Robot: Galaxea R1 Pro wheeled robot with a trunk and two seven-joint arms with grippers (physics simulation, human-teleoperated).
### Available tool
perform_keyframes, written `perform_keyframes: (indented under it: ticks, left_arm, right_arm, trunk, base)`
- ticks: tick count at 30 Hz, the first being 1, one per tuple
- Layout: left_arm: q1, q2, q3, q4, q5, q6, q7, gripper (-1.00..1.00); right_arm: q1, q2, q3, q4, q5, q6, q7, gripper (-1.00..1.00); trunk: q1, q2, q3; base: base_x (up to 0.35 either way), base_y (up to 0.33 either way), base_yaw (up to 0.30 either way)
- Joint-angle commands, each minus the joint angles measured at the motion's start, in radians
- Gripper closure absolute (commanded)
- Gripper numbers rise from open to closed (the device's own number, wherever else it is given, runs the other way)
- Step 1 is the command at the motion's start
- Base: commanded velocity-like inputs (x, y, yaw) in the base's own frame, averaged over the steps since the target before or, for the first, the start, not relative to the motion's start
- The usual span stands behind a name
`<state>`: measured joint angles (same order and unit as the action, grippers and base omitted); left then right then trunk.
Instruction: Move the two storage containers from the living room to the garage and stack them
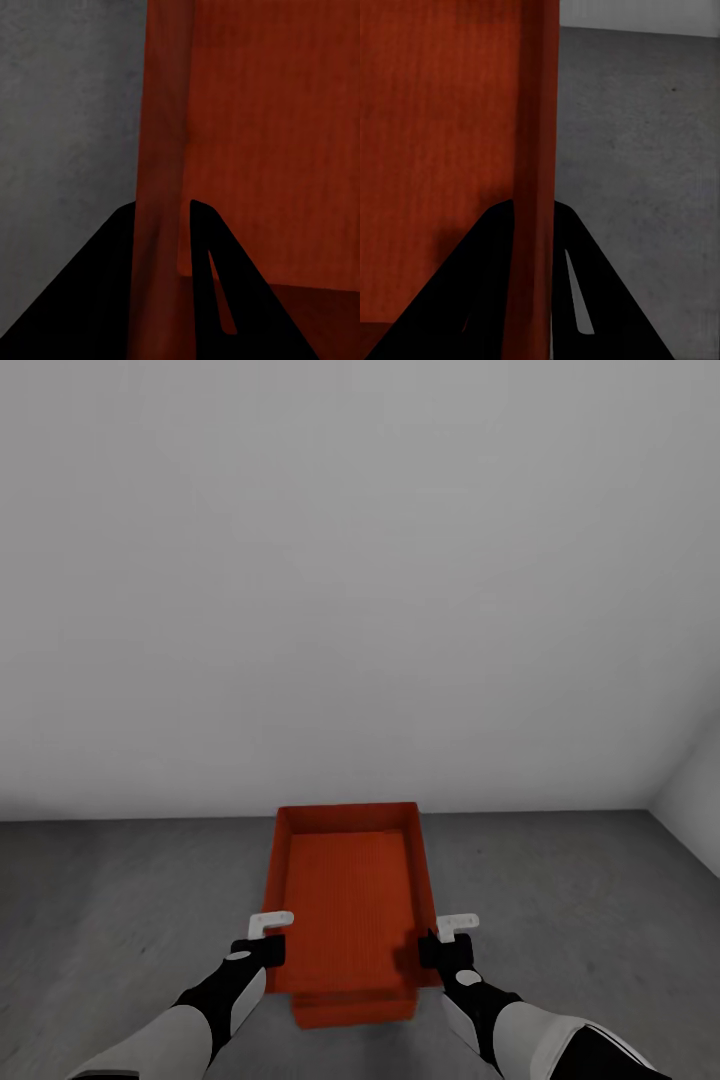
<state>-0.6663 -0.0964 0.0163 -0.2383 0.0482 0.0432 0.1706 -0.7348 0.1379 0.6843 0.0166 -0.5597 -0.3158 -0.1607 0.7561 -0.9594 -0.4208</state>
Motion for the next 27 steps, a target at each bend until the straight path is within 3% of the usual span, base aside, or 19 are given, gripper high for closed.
perform_keyframes:
  ticks: [1,12,27]
  left_arm:
    - [-0.001,0.033,0.03,-0.006,-0.005,-0.003,0.007,1.0]
    - [-0.001,0.033,0.03,-0.006,-0.005,-0.003,0.007,1.0]
    - [-0.001,0.033,0.03,-0.006,-0.005,-0.003,0.007,1.0]
  right_arm:
    - [0.0,0.0,-0.04,0.001,0.004,0.001,-0.002,1.0]
    - [0.0,0.0,-0.04,0.001,0.004,0.001,-0.002,1.0]
    - [0.0,-0.001,-0.04,0.002,0.004,0.003,-0.002,1.0]
  trunk:
    - [0.001,-0.001,-0.001]
    - [0.001,-0.001,-0.003]
    - [0.001,-0.001,-0.025]
  base:
    - [0.302,0.0,0.0]
    - [0.275,0.0,0.0]
    - [0.019,0.0,0.0]
